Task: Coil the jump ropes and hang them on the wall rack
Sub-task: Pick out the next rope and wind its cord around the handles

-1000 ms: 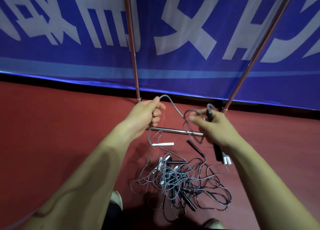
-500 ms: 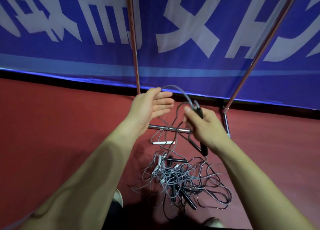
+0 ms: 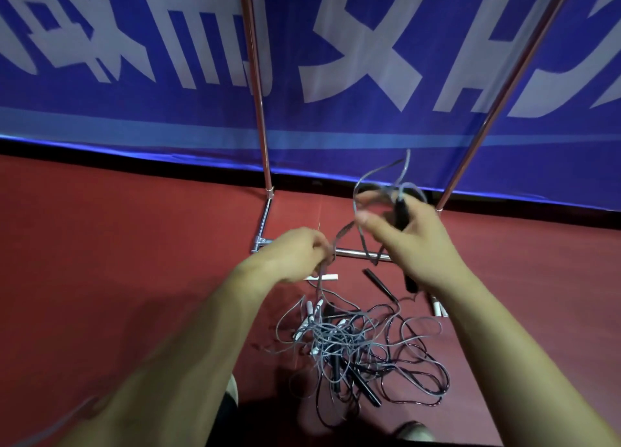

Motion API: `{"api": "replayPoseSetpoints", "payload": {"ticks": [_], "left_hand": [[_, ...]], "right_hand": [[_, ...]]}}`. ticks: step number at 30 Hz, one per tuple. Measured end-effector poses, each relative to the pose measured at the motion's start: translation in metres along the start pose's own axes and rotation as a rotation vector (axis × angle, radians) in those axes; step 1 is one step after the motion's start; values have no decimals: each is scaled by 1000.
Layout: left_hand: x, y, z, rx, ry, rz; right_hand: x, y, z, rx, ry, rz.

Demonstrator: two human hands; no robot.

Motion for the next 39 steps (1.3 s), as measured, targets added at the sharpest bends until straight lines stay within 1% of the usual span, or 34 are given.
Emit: {"api": "replayPoseSetpoints", "payload": {"ticks": [2,4,6,8,11,14,16,19,22,24,26,29,31,32,34,35,36,39], "left_hand": [[-12,-5,11,30,-237,84],[-22,-10,22,82,-419,152],[-26,-13,31,118,-560,181],[-29,-16,39,149,-682,182],[-35,-20,46,199,-796,202],[-41,-19,44,220,-915,187],[-39,-17,38,181,-884,137],[-16,-13,29,110,-584,-10],[14,-8,19,66,-287,-157],[26,-3,13,58,-104,-186],[32,0,15,81,-52,-188],[22,1,24,146,-2,-54],[9,1,27,176,19,95],[2,2,26,182,-8,170],[-10,2,21,186,-139,274],[-14,1,19,187,-207,311],[-19,0,18,186,-255,348],[-28,-5,27,216,-350,417]], "right_hand": [[8,-1,21,81,-126,-108],[18,-3,37,166,-181,-202],[30,-5,46,193,-239,-290],[40,-5,51,172,-343,-336],[44,-1,56,179,-441,-302],[33,5,50,175,-382,-153],[20,9,47,165,-294,-35],[8,12,49,195,-30,59],[7,9,35,196,223,60],[7,7,22,170,319,45],[6,5,11,157,396,41],[5,3,4,142,500,22],[-2,4,7,144,468,40],[-8,5,11,136,375,59],[-17,5,19,97,58,83],[-18,5,23,94,-70,66],[-14,5,32,111,-150,28],[3,2,52,196,-261,-91]]}}
Point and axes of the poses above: each hand's wrist, its own y-axis towards the middle knuckle, its own x-axis out of the palm, z = x × y, the point moved 7 cm from there along y, towards the middle knuckle, and after that the axes turned 3 degrees about -z, right-handed, at the moved point
